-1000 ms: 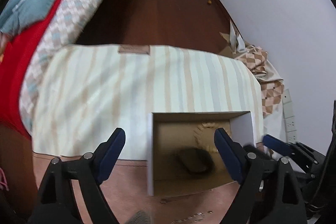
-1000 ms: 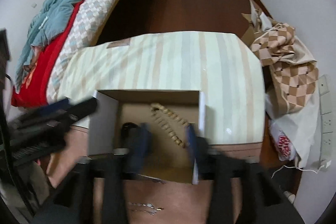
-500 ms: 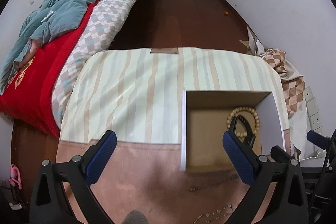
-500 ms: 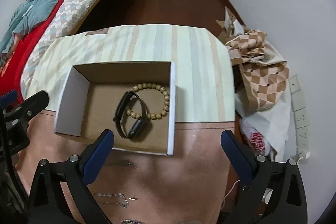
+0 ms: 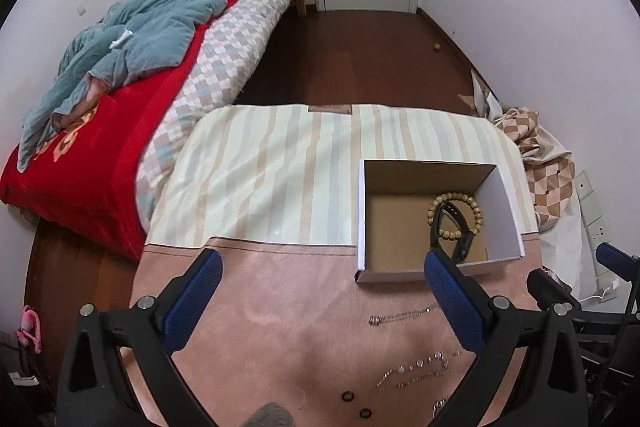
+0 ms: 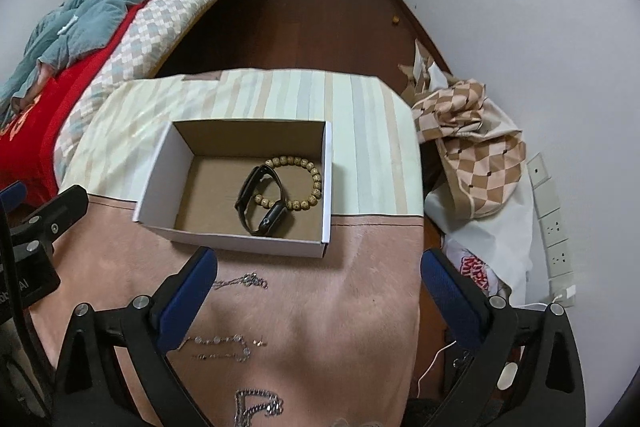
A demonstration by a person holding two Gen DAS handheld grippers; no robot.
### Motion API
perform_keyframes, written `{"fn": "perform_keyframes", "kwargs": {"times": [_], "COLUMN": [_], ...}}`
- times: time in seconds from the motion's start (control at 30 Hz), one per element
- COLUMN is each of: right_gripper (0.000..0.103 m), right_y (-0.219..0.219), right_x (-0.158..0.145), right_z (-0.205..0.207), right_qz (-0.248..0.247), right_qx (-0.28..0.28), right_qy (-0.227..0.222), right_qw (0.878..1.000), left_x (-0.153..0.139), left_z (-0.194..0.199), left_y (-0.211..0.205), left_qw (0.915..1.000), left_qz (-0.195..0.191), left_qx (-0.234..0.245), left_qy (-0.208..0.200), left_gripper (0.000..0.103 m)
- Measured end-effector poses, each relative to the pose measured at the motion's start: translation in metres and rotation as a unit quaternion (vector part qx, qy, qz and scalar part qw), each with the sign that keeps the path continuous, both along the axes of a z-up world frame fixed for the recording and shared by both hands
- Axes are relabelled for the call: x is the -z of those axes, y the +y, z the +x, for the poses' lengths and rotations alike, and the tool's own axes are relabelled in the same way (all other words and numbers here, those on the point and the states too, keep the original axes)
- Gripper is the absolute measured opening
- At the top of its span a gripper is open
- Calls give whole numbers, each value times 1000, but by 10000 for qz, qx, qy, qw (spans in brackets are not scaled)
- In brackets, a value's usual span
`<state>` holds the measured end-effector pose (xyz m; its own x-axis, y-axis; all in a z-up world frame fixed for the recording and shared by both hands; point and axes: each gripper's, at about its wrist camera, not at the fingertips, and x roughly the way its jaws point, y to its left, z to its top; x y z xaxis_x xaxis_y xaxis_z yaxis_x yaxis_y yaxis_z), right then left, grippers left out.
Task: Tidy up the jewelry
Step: 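Lift both grippers out of the box back over the table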
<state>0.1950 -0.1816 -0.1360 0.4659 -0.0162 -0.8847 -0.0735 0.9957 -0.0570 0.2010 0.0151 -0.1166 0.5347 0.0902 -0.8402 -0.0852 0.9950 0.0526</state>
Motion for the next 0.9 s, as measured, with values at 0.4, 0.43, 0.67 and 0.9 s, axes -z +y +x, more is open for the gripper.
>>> {"fn": "perform_keyframes", "kwargs": {"times": [0.4,0.43,0.67,0.9], "right_gripper": [103,103,103,103], "right_y": [-2,-2,-8,-20], "right_x": [-63,-69,-83,11], "right_z": [-58,-63,-92,-115], "right_qz": [33,48,319,643], "right_qx": [104,106,97,322], "right_qy": [-639,-698,-661,559], "right_qw": [9979,9975,9973,9958], "left_x": [-45,-48,-60,13], "left_z": [-61,-64,-88,-107], "left_y": [-2,-2,5,16], "left_qw": [9993,9992,9990,9989], "left_qz": [-26,-42,-61,3], "left_qx": [128,133,14,-278], "left_qy": [-361,-372,-433,387], "left_gripper": [103,103,103,103]}}
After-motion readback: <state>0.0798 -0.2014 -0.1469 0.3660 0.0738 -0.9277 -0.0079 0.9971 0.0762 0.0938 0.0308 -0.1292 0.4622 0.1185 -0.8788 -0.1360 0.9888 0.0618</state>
